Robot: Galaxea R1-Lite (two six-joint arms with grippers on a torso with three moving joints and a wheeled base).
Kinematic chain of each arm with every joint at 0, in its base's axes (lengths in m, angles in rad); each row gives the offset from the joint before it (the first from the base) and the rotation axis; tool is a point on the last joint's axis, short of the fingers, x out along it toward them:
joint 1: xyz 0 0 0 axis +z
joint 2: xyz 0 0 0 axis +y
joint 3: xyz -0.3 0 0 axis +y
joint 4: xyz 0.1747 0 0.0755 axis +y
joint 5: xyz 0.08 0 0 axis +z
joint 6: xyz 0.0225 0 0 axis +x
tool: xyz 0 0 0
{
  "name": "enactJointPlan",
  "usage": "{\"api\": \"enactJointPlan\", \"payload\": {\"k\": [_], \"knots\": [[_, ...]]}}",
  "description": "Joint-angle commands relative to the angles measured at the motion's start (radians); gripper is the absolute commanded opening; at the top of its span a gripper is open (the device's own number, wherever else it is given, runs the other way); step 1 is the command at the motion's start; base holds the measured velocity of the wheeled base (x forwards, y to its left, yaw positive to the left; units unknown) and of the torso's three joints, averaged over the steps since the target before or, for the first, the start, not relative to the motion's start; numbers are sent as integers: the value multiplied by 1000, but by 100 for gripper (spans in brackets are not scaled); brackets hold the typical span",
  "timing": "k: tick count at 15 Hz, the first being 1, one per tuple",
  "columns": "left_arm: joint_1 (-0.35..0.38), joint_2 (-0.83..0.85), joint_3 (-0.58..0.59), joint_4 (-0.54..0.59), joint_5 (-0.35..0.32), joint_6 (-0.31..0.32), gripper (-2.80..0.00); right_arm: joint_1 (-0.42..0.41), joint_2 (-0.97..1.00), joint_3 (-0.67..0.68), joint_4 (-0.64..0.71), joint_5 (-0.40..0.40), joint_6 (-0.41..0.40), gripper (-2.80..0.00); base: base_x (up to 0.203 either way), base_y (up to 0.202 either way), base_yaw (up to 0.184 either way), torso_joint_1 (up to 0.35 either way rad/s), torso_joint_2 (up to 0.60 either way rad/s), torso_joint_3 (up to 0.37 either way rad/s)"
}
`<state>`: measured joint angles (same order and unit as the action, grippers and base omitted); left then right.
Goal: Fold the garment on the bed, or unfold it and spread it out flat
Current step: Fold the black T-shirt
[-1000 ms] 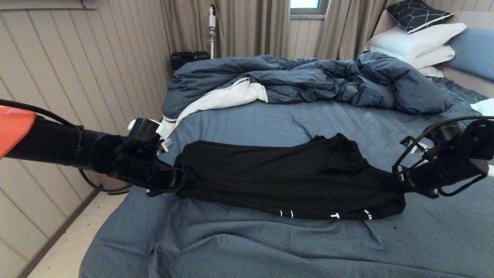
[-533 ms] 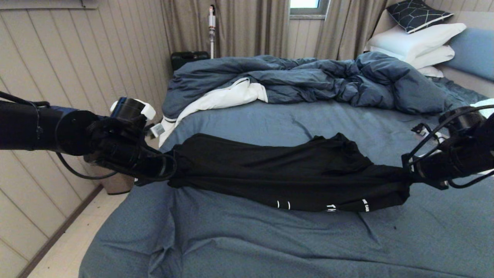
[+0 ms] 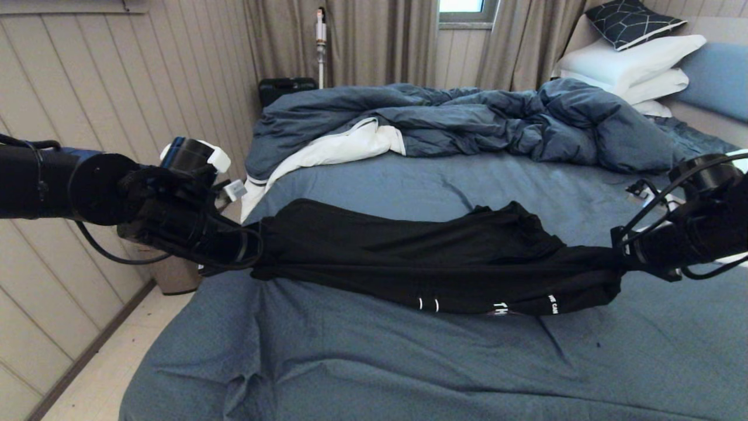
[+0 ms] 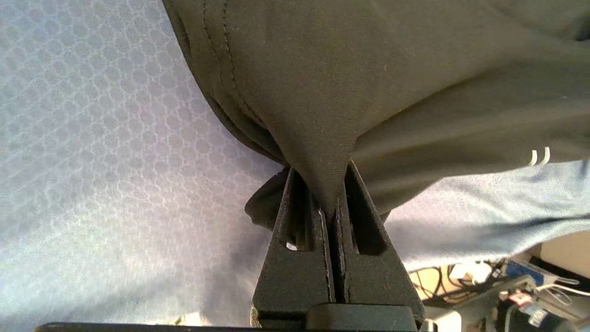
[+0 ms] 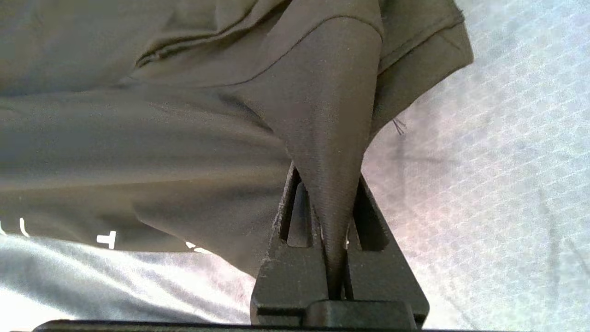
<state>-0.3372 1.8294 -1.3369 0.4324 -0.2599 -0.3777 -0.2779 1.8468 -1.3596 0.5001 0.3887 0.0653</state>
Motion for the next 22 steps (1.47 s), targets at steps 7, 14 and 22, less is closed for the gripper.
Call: {"api": "enactJointPlan", "payload": {"k": [7,14,22], "knots": [[-2,-38,51,117,-3,50,-280,-3,-29,29,36,2,-6,-280,0,0,0,0,0,0],[-52,-154,274,105,-5,54,-280,-24,-145,230,33,2,-59,-280,0,0,0,0,0,0],[-52,-280,379,89,-7,62,-280,-139,-315,374,41,2,-173,-280,0,0,0,0,0,0]]}}
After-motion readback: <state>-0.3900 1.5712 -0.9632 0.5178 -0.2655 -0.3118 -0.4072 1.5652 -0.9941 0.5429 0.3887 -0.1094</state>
